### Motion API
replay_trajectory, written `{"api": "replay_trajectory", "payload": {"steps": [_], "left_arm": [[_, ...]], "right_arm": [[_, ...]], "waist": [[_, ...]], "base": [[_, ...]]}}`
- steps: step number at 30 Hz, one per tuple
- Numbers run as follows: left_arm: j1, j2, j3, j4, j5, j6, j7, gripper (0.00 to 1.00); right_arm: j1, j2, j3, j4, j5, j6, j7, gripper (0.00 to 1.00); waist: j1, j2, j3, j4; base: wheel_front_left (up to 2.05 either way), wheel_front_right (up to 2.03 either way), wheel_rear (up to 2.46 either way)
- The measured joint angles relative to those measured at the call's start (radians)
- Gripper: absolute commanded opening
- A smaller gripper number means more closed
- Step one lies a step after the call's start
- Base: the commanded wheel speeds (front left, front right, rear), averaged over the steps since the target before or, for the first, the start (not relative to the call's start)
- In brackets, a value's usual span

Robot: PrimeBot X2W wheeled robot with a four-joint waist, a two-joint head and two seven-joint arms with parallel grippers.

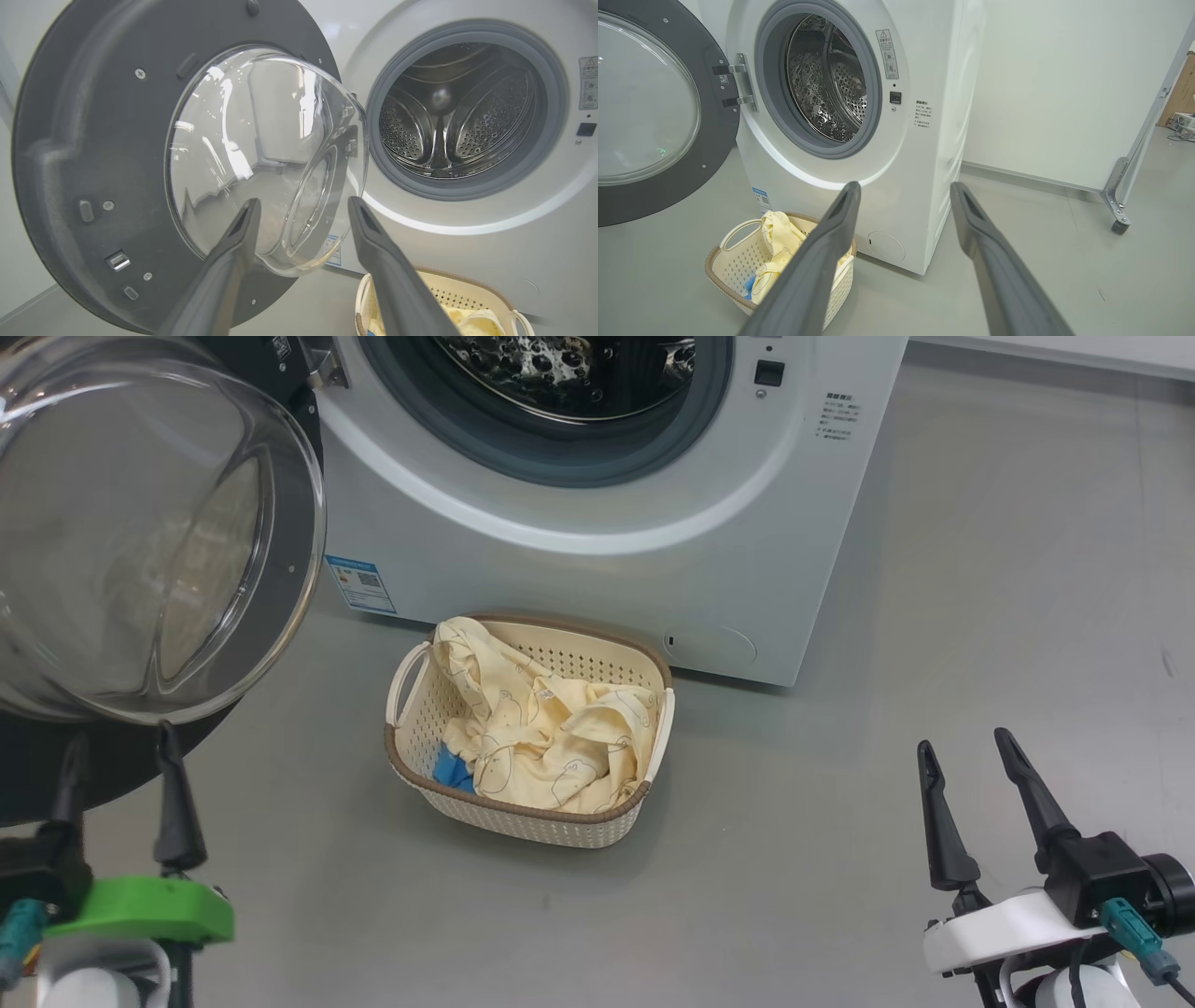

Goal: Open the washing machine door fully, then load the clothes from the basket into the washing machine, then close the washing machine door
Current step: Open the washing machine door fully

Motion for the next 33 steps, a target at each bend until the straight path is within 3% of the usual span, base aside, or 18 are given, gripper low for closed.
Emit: {"api": "replay_trajectory", "payload": {"steps": [4, 11, 21, 33], "left_arm": [[0.058, -0.019, -0.055, -0.037, 0.013, -0.034, 0.000, 1.00], [0.103, -0.038, -0.154, -0.092, 0.050, -0.056, 0.000, 1.00], [0.173, -0.035, -0.181, -0.095, 0.082, -0.055, 0.000, 1.00], [0.219, -0.034, -0.161, -0.093, 0.102, -0.024, 0.000, 1.00]], "right_arm": [[0.013, 0.003, 0.014, 0.001, -0.001, 0.000, 0.000, 1.00], [0.017, 0.007, 0.042, 0.007, -0.006, 0.000, 0.000, 1.00], [0.028, 0.011, 0.062, 0.018, -0.007, 0.001, 0.000, 1.00], [0.059, 0.014, 0.063, 0.017, -0.007, -0.017, 0.000, 1.00]], "waist": [[0.0000, 0.0000, -0.012, -0.019], [0.0000, 0.0000, -0.032, -0.063], [0.0000, 0.0000, -0.064, -0.154], [0.0000, 0.0000, -0.096, -0.255]], "base": [[0.00, 0.00, 0.00], [0.00, 0.00, 0.00], [0.00, 0.00, 0.00], [0.00, 0.00, 0.00]]}}
